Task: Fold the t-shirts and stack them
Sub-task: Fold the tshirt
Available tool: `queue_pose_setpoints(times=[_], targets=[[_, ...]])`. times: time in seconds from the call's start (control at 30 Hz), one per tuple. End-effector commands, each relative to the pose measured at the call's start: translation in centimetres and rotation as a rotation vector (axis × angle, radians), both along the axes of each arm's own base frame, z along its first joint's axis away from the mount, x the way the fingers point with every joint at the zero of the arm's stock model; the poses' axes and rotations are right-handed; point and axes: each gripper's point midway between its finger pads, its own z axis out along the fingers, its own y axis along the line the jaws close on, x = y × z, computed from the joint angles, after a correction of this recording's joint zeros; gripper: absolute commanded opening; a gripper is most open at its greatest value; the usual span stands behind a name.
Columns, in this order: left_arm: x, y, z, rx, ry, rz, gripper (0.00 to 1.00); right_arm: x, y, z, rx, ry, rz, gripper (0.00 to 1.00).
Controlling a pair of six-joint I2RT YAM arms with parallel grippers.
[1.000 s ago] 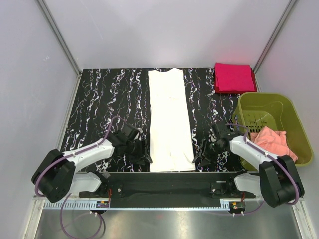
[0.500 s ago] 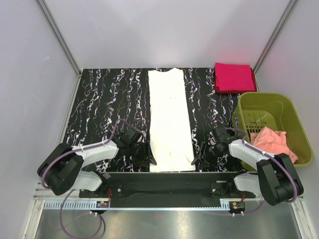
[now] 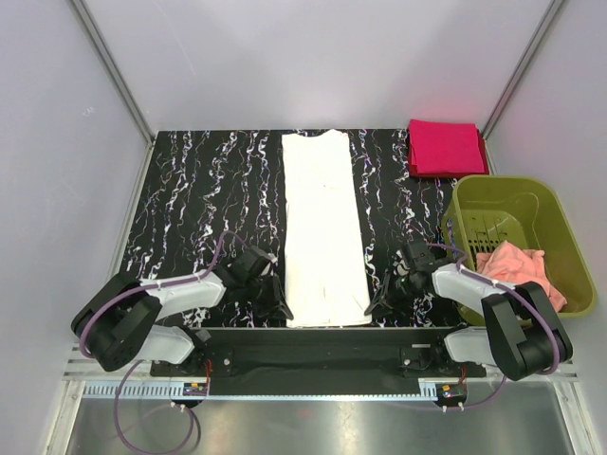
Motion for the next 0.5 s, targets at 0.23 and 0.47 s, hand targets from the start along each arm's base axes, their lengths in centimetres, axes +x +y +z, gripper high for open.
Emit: queue_pose_setpoints(times=[0.23, 0.47], targets=[[-2.8, 1.0, -0.7, 0.030, 0.019, 0.003, 0.00, -2.4, -0.2, 1.1, 0.007, -0.061, 0.015, 0.00], [-3.5, 0.4, 0.2, 0.019, 0.015, -0.028, 0.00, -2.9, 0.1, 2.9, 0.039, -0.065, 0.000, 0.00]])
